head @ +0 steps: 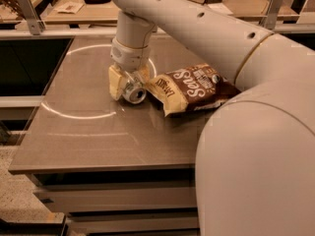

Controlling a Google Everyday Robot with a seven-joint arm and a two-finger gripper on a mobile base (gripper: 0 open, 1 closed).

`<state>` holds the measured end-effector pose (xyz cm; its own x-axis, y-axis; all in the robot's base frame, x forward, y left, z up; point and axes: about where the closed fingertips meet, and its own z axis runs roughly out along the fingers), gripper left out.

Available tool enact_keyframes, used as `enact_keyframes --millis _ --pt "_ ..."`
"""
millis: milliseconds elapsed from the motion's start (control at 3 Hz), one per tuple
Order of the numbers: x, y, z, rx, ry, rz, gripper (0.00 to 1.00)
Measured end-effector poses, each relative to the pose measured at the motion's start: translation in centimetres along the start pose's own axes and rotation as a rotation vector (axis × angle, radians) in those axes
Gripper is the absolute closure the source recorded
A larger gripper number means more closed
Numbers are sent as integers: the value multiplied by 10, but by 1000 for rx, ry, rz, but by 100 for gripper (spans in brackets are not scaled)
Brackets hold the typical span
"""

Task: Place 7up can upright

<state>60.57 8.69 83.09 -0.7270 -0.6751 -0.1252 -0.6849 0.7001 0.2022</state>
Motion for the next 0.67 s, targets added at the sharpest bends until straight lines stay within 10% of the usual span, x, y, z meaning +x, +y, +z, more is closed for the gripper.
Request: enact_keyframes --millis 667 --pt "-1 1 -5 0 0 0 97"
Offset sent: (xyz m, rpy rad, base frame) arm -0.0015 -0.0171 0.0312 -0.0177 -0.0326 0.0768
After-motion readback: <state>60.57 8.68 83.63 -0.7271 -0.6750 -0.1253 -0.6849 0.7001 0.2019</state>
